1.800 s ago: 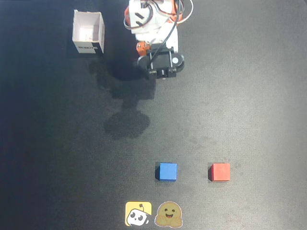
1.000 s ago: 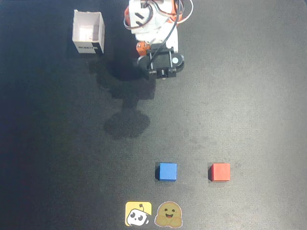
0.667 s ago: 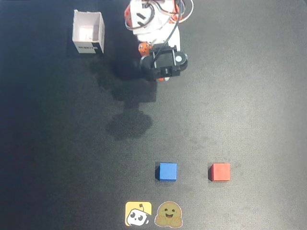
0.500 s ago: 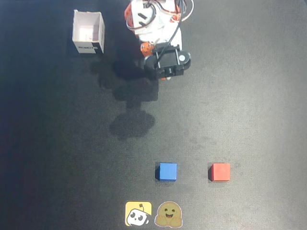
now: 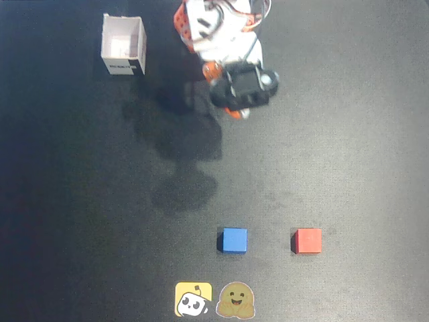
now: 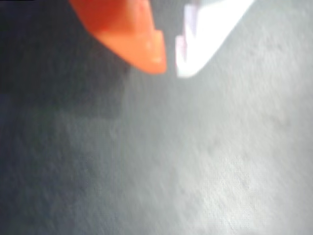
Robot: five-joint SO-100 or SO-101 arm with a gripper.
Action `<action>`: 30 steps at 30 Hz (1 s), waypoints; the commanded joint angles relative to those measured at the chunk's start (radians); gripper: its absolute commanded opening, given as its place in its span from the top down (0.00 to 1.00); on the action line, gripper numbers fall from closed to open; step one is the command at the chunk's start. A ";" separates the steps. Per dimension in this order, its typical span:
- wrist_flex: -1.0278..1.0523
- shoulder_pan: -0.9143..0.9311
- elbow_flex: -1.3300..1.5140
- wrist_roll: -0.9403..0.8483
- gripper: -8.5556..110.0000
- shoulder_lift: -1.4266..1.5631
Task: Put the red cube on top of the blue cube.
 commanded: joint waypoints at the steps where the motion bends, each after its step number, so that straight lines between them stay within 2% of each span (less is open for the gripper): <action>1: -0.044 -0.020 -0.149 0.003 0.93 -0.166; 11: -0.100 -0.078 -0.407 0.002 0.92 -0.489; 30: -0.017 -0.121 -1.034 0.005 0.92 -1.094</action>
